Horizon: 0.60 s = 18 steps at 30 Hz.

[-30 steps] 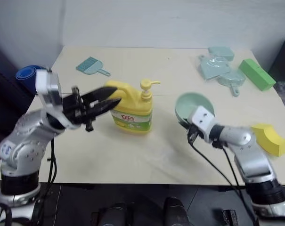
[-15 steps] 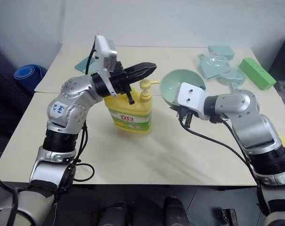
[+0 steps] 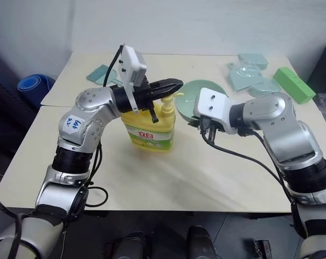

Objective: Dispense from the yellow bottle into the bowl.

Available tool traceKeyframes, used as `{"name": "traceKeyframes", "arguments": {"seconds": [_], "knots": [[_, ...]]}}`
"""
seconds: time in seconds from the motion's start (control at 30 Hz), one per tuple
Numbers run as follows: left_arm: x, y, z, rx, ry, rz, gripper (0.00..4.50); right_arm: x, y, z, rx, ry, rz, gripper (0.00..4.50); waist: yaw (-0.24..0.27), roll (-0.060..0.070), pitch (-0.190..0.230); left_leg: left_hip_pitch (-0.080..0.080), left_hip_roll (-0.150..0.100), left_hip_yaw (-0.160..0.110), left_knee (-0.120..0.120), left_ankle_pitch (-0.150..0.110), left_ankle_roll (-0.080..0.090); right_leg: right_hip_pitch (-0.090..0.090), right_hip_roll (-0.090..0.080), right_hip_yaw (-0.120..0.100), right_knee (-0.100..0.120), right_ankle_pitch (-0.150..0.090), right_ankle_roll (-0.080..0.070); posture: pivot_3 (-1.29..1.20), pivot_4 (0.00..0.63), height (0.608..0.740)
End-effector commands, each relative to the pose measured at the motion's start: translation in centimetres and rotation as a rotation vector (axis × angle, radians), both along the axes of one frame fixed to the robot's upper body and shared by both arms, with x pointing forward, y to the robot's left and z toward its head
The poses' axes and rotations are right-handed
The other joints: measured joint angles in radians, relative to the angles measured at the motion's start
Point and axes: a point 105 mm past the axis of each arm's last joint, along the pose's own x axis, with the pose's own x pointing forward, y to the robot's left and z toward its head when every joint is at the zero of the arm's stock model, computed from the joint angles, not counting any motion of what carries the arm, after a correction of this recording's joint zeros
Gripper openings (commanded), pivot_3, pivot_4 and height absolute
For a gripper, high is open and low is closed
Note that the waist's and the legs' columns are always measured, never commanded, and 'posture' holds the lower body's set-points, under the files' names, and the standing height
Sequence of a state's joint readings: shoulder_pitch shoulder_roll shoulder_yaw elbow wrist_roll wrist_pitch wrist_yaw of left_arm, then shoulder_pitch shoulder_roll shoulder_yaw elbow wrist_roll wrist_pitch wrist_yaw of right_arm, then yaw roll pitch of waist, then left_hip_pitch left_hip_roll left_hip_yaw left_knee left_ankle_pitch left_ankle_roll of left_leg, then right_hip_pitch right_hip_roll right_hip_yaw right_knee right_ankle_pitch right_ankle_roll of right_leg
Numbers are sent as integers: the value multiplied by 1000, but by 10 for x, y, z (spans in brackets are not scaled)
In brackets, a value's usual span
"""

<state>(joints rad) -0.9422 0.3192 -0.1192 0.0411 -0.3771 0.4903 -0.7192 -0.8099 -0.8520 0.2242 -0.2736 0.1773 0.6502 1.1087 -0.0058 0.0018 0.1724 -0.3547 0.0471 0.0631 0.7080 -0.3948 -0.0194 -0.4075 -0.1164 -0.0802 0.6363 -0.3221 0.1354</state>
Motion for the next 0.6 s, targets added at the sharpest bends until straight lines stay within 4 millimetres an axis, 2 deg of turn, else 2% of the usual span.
{"name": "traceKeyframes", "arguments": {"seconds": [0.03,0.1,0.2,0.47,0.6], "knots": [[6,-6,-31,82,129,24,52,-6,3,20,11,-63,23,0,2,0,0,0,0,0,1,0,0,0,0,0,0,0,0,0,150,740],[6,-6,-40,99,174,23,52,-5,3,21,22,-62,16,0,2,0,0,0,0,0,1,0,0,1,0,0,1,0,0,0,150,740],[10,-3,-64,187,205,61,52,-2,4,20,35,-63,6,0,1,0,-1,0,0,-1,2,0,0,1,0,0,1,0,0,0,150,740],[19,1,-86,204,282,132,52,1,10,21,70,-72,6,0,2,0,-2,6,0,-2,2,0,0,8,0,0,0,0,0,0,150,740],[18,6,-97,208,325,146,52,1,10,21,77,-75,5,0,4,-2,-3,16,1,-1,-3,0,0,18,0,0,-4,0,0,0,150,740]]}}
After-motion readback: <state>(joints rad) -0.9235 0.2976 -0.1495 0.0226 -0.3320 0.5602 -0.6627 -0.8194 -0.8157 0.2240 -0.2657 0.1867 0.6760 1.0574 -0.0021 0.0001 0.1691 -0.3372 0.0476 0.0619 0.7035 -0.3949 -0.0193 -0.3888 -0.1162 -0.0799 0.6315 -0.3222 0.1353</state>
